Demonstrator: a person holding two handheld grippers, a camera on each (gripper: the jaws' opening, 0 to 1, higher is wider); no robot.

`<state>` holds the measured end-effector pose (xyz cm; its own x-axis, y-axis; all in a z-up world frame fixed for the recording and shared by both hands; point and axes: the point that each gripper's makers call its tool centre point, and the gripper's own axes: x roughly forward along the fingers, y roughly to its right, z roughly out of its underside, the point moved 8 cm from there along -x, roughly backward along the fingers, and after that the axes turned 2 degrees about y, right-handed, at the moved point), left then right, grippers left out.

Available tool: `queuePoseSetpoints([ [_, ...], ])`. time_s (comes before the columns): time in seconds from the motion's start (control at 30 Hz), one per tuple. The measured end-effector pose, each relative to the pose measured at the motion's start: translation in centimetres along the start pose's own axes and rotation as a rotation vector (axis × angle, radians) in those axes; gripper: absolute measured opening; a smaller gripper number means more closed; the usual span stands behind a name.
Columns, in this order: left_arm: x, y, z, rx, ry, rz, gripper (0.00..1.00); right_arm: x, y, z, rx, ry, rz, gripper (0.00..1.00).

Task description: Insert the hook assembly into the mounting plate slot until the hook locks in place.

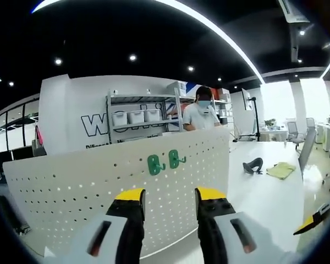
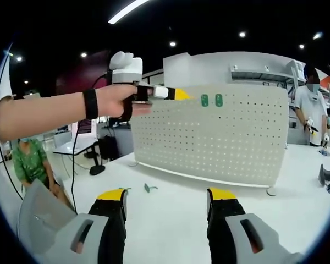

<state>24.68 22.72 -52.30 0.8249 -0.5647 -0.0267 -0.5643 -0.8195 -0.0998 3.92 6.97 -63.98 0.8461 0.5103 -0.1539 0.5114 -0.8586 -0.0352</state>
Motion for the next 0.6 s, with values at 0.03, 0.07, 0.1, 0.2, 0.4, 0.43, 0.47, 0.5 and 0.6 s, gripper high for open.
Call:
queuePoseSetpoints([
  [0.03, -0.2, -0.1, 0.0, 0.002, 0.002, -0.006, 0.40, 0.1, -0.1, 0.0, -0.006, -0.004, -0.002, 0.60],
  [0.07, -0.4, -0.2, 0.1, 0.001, 0.001, -0.006, 0.40, 0.1, -0.2, 0.0, -0.007, -0.005, -0.003, 0.60],
  [0.1, -0.7, -0.3, 0.2, -0.004, 0.000, -0.003, 0.40, 0.1, -0.2, 0.0, -0.008, -0.005, -0.005, 0.60],
  [0.2, -1.1, -0.5, 0.5, -0.011, -0.001, -0.004, 0.39, 0.2, -0.4, 0.3, -0.015, -0.023, -0.008, 0.60],
  [0.4, -1.9, -0.8, 1.3, -0.024, -0.010, 0.006, 0.39, 0.3, -0.7, 0.2, -0.013, -0.020, -0.005, 0.60],
  [0.43, -2.0, -0.9, 1.5, -0.030, -0.015, 0.008, 0.39, 0.3, -0.8, 0.2, -0.013, -0.019, -0.005, 0.60],
  [0.47, -2.2, -0.8, 1.7, -0.027, -0.022, 0.011, 0.39, 0.4, -0.9, 0.2, -0.018, -0.022, -0.007, 0.60],
  [0.5, -2.3, -0.8, 1.8, -0.023, -0.023, 0.011, 0.39, 0.4, -1.0, 0.2, -0.024, -0.020, -0.006, 0.60],
  [0.6, -2.7, -0.8, 2.2, -0.028, -0.029, 0.010, 0.39, 0.5, -1.1, 0.2, -0.018, -0.019, -0.005, 0.60],
])
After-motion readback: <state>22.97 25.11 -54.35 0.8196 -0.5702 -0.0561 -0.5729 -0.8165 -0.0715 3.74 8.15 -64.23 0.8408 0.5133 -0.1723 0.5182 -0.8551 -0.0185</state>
